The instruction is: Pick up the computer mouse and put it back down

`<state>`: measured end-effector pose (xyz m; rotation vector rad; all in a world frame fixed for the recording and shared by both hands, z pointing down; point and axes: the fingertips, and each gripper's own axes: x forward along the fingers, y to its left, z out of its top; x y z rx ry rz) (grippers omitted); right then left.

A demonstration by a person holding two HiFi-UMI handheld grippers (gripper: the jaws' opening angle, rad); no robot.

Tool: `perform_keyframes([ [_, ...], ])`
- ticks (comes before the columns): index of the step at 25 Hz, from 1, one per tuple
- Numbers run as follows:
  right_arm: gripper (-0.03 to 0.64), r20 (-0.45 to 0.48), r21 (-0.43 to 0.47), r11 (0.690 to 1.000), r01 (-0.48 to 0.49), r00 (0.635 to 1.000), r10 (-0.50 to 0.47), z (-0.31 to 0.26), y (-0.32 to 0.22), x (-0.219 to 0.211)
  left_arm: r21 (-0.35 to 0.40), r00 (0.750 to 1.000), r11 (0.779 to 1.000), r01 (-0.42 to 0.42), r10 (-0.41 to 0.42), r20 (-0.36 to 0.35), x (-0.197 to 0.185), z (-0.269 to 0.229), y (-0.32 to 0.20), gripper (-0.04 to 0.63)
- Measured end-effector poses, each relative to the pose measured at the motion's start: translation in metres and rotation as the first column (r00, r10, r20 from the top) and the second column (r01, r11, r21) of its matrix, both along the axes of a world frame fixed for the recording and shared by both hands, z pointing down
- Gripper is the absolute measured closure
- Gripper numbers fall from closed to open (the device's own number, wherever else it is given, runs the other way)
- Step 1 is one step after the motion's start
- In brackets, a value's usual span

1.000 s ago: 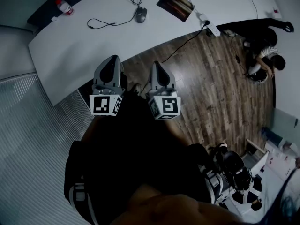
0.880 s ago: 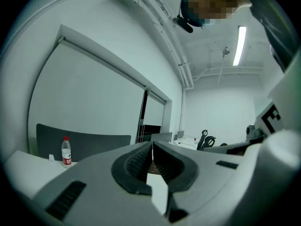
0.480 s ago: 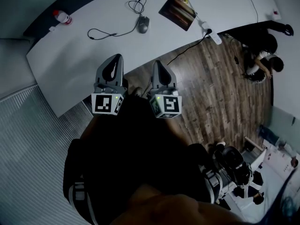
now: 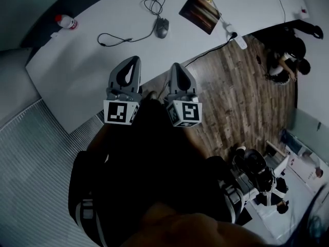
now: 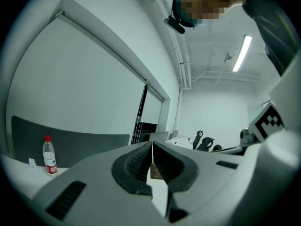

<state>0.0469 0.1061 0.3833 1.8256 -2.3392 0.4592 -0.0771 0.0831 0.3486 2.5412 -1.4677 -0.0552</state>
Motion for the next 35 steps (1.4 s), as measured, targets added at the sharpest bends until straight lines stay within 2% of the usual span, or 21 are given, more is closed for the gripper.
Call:
perform_keyframes([
  [4, 0.615, -0.016, -0.018, 1.000, -0.023, 1.000, 0.022, 0.003, -0.008, -0.007, -0.014, 1.000, 1.000, -0.021, 0.021, 0.015, -0.011, -0.001, -0.006, 0.589],
  [9, 0.615, -0.022, -0.017, 0.999, -0.033, 0.999, 0.032, 0.004, -0.024, -0.011, 0.006, 0.999, 1.000, 0.022, -0.022, -0.027, -0.017, -0.004, -0.024, 0.589],
  [21, 0.615, -0.020, -0.052, 0.999, 0.000, 1.000, -0.001, 0.034, -0.070, 0.007, -0.024, 0.996, 0.997, 0.080, -0.080, -0.025, -0.002, 0.015, -0.062, 0.589],
  [32, 0.614, -0.019, -0.107, 0.994, -0.004, 1.000, 0.002, 0.057, -0.112, 0.019, -0.041, 0.997, 0.996, 0.074, -0.075, -0.015, 0.015, 0.014, -0.098, 0.589],
  [35, 0.584, -0.019, -0.133, 0.991, -0.003, 1.000, 0.001, 0.070, -0.123, 0.022, -0.050, 0.997, 0.996, 0.080, -0.081, -0.011, 0.017, 0.018, -0.108, 0.589],
])
